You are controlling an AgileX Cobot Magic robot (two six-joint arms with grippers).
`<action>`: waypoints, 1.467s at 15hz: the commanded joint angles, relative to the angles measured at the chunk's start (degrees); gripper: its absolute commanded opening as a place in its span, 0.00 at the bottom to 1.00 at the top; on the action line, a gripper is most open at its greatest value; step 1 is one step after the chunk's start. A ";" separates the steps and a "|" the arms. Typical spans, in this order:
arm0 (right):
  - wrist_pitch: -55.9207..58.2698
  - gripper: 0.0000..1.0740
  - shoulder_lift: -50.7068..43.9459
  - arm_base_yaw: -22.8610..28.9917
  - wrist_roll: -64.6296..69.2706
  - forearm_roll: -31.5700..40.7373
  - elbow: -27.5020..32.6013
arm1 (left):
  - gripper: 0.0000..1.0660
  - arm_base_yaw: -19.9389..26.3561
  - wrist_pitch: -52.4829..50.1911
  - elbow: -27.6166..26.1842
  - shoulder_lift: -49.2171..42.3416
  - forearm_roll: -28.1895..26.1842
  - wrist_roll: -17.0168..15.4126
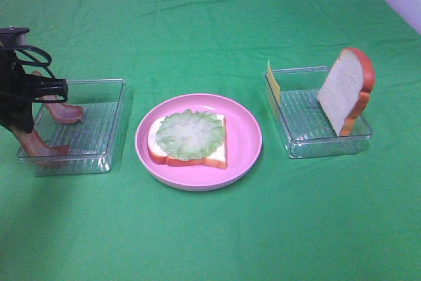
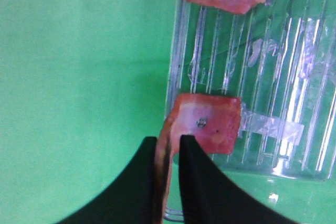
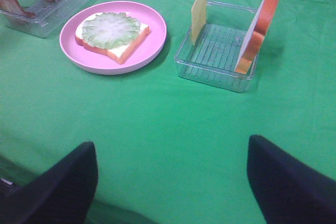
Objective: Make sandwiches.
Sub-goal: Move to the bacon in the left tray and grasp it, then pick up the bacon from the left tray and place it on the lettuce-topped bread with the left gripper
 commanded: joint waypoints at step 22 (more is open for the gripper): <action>-0.46 0.70 -0.34 -0.17 -0.74 -0.11 0.23 | 0.00 -6.53 -6.99 -0.23 -3.32 -85.77 60.39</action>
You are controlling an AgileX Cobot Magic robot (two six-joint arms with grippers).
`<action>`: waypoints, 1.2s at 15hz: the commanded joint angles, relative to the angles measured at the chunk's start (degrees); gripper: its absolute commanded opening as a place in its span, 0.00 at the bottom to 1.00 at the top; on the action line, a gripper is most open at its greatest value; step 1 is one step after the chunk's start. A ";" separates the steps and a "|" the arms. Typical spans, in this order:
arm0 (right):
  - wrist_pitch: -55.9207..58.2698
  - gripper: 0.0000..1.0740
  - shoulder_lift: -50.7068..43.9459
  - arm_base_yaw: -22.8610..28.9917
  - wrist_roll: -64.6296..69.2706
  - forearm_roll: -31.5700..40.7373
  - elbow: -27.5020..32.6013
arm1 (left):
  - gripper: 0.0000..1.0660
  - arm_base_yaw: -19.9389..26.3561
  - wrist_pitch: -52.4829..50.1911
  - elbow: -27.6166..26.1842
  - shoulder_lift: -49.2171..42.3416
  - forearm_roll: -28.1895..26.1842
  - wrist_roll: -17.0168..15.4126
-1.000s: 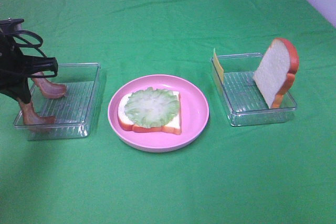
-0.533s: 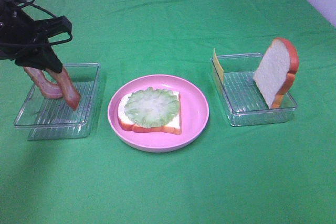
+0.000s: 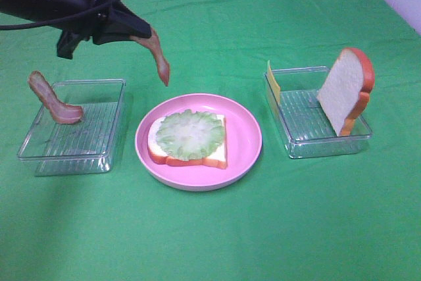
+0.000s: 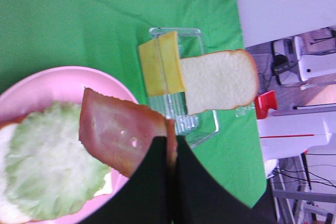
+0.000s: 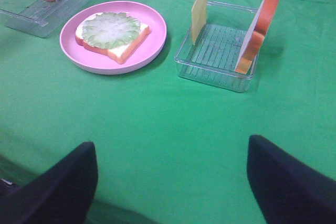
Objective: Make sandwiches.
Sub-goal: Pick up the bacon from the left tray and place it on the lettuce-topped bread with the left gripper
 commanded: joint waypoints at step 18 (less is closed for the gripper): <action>-0.46 0.70 -0.34 -0.17 -0.74 -0.11 0.23 | 0.00 -9.91 -11.46 -4.18 15.41 29.34 -13.06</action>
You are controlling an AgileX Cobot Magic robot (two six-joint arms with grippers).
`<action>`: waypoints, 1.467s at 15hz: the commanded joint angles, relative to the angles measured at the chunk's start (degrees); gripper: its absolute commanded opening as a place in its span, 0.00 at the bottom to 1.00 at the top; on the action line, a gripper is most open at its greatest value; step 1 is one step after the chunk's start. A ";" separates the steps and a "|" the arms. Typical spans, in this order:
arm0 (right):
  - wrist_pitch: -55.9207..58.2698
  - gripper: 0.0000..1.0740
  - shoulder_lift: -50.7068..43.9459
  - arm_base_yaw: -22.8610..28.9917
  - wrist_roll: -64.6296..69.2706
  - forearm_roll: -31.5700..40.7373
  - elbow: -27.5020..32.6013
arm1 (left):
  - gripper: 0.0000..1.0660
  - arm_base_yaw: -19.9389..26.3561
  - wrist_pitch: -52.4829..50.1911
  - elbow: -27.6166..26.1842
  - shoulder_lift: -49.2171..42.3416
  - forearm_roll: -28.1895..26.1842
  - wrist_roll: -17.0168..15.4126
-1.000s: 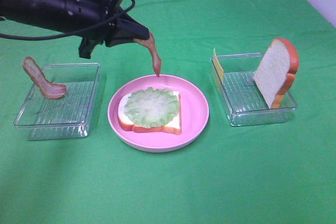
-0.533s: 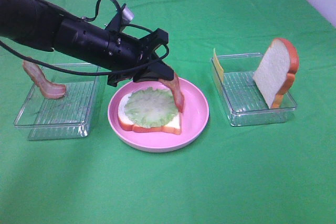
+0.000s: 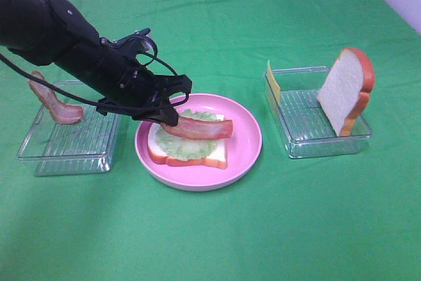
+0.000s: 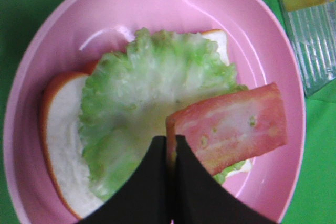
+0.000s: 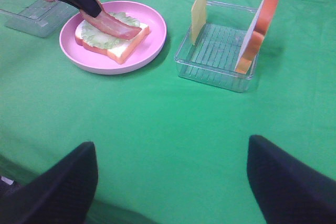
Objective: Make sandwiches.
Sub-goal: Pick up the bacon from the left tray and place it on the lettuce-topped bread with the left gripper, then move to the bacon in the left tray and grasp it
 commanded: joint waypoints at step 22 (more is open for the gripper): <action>-0.46 0.70 -0.34 -0.17 -0.57 -0.11 0.23 | 0.63 10.14 24.29 -14.84 -12.55 40.22 -26.24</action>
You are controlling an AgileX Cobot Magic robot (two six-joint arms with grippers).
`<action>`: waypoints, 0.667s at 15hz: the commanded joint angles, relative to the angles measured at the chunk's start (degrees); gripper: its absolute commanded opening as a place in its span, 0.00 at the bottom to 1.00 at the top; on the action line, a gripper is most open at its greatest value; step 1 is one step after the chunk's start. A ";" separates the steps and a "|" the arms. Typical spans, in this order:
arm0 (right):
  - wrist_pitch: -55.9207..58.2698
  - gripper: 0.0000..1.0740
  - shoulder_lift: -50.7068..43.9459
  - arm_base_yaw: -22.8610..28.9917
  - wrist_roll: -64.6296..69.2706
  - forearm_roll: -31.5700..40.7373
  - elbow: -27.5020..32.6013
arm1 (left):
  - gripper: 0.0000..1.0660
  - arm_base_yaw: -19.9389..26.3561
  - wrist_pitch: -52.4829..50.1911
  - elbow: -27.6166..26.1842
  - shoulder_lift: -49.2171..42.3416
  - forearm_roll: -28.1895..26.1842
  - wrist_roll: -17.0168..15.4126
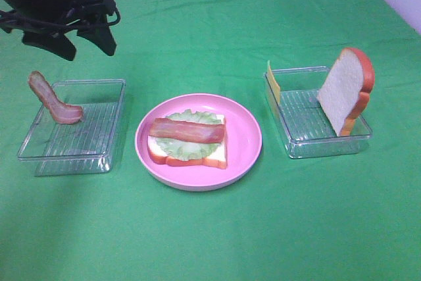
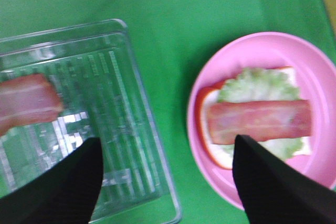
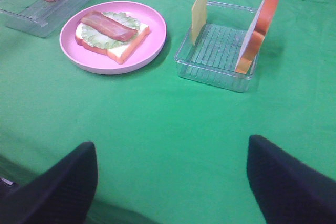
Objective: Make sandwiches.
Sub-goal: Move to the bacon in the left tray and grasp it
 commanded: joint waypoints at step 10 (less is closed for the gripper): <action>-0.46 0.70 -0.34 -0.17 -0.52 -0.11 0.17 | 0.63 3.67 10.54 -6.53 7.22 19.25 -9.97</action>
